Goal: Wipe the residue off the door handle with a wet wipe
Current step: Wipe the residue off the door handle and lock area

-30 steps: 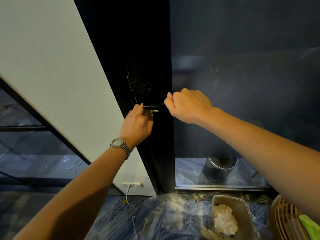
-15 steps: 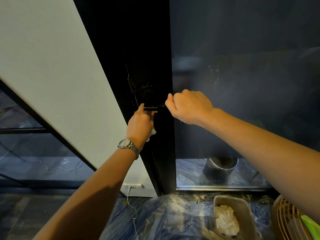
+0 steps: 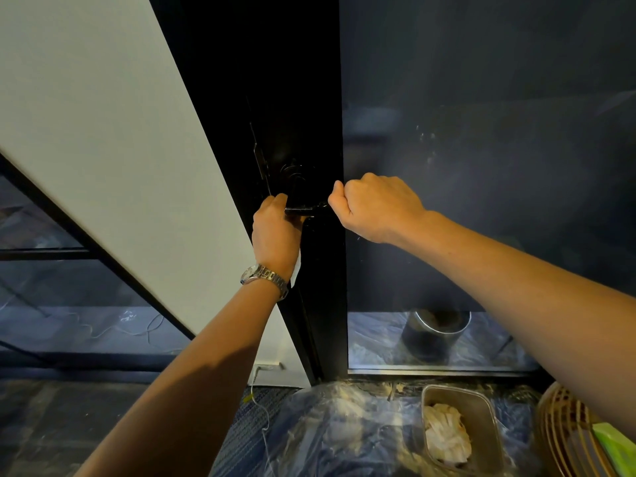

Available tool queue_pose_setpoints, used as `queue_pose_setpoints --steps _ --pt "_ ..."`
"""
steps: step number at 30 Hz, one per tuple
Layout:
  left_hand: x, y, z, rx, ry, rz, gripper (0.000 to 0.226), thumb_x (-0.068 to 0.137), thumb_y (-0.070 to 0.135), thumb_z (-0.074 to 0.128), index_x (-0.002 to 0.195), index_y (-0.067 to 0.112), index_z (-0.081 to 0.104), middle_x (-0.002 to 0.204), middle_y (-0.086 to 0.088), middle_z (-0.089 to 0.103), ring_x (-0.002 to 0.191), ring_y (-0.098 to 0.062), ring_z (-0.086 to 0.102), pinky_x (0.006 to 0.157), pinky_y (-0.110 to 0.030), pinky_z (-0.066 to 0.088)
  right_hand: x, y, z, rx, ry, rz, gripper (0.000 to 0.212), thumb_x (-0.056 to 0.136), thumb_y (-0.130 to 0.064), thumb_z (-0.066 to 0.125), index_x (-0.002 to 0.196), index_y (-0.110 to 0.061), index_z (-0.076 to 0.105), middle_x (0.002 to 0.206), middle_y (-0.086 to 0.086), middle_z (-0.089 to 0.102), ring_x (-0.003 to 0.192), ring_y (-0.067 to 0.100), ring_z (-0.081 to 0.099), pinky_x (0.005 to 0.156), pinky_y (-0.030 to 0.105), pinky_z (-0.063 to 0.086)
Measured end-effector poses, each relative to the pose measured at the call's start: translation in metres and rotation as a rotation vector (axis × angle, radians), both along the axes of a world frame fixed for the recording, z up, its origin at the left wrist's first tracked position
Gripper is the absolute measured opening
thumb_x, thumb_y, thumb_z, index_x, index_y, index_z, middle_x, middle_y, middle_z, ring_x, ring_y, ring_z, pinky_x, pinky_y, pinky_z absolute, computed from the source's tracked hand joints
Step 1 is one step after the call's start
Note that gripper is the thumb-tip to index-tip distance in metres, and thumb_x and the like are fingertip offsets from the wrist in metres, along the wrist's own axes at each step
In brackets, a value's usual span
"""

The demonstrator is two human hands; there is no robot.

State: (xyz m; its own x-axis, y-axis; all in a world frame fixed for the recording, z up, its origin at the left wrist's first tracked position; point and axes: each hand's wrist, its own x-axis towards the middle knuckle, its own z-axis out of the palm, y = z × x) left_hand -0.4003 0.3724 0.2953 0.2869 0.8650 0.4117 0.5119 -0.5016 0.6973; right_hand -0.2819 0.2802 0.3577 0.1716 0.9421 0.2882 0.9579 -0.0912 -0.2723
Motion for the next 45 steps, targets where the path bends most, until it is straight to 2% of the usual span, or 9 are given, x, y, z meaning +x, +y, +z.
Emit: queue_pose_setpoints --steps 8,11,16,21,25,31,34,38,45 --pt "0.001 -0.017 -0.013 -0.041 -0.082 0.023 0.024 0.087 0.013 0.059 0.108 0.002 0.057 0.109 -0.016 0.061 0.090 -0.027 0.062 0.073 -0.023 0.045 -0.001 -0.001 0.001 -0.003 0.007 -0.015 0.059 0.101 -0.028 0.024 0.048 -0.011 0.041 0.044 0.002 0.041 0.042 0.019 0.043 0.049 0.030 0.039" --pt "0.002 -0.016 -0.020 0.098 0.121 -0.048 0.028 0.090 0.021 0.055 0.111 0.005 0.060 0.120 -0.013 0.052 0.084 -0.022 0.058 0.066 -0.014 0.039 -0.001 -0.001 0.001 -0.002 0.005 -0.026 0.058 0.101 -0.028 0.024 0.047 -0.012 0.039 0.045 0.001 0.040 0.041 0.018 0.040 0.047 0.028 0.036" --pt "0.003 -0.014 -0.015 0.330 0.462 -0.185 0.028 0.093 0.018 0.047 0.111 0.003 0.062 0.120 -0.016 0.058 0.113 -0.031 0.052 0.075 -0.031 0.047 -0.001 -0.001 0.001 -0.002 0.003 -0.021 0.058 0.101 -0.028 0.024 0.048 -0.012 0.039 0.045 0.001 0.040 0.042 0.018 0.041 0.051 0.029 0.039" --pt "0.000 -0.009 -0.014 0.392 0.543 -0.257 0.030 0.094 0.021 0.044 0.114 0.005 0.060 0.120 -0.017 0.058 0.110 -0.033 0.053 0.080 -0.037 0.049 0.001 -0.001 0.001 -0.014 -0.014 -0.008 0.058 0.102 -0.029 0.024 0.048 -0.013 0.039 0.045 0.000 0.040 0.041 0.014 0.040 0.044 0.025 0.029" --pt "0.004 -0.008 -0.016 0.230 0.323 -0.140 0.023 0.090 0.020 0.051 0.107 0.010 0.064 0.116 -0.014 0.057 0.086 -0.022 0.058 0.062 -0.011 0.038 0.000 -0.001 0.000 -0.010 -0.028 -0.017 0.059 0.101 -0.029 0.023 0.048 -0.011 0.041 0.045 0.001 0.041 0.042 0.017 0.041 0.045 0.026 0.032" --pt "0.018 -0.013 -0.011 -0.009 -0.024 0.025 0.043 0.084 0.015 0.063 0.124 0.007 0.050 0.127 -0.012 0.051 0.105 -0.020 0.056 0.078 -0.003 0.036 0.000 0.000 -0.001 -0.002 -0.025 -0.017 0.060 0.101 -0.029 0.022 0.048 -0.012 0.044 0.045 0.000 0.044 0.044 0.017 0.045 0.048 0.028 0.037" --pt "0.021 -0.012 -0.012 -0.049 -0.106 0.035 0.043 0.081 0.013 0.066 0.120 0.006 0.050 0.121 -0.011 0.053 0.093 -0.010 0.053 0.065 0.010 0.033 0.000 0.001 -0.001 -0.008 -0.028 -0.014 0.060 0.102 -0.030 0.023 0.048 -0.014 0.043 0.045 0.000 0.043 0.043 0.016 0.044 0.045 0.025 0.034" --pt "0.022 -0.011 -0.016 -0.033 -0.121 0.046 0.035 0.078 0.009 0.068 0.109 0.005 0.054 0.111 -0.012 0.057 0.085 -0.008 0.051 0.058 0.004 0.037 0.001 0.000 0.000 -0.013 -0.037 -0.017 0.059 0.102 -0.029 0.024 0.047 -0.014 0.040 0.044 -0.001 0.041 0.041 0.014 0.040 0.043 0.025 0.028" --pt "0.014 -0.017 -0.003 -0.061 -0.184 0.147 0.016 0.081 0.001 0.062 0.096 -0.002 0.060 0.102 -0.023 0.061 0.088 -0.027 0.060 0.073 -0.021 0.042 0.001 0.000 0.000 0.005 -0.026 -0.003 0.059 0.102 -0.029 0.024 0.048 -0.013 0.042 0.045 0.000 0.042 0.042 0.016 0.043 0.045 0.026 0.036"
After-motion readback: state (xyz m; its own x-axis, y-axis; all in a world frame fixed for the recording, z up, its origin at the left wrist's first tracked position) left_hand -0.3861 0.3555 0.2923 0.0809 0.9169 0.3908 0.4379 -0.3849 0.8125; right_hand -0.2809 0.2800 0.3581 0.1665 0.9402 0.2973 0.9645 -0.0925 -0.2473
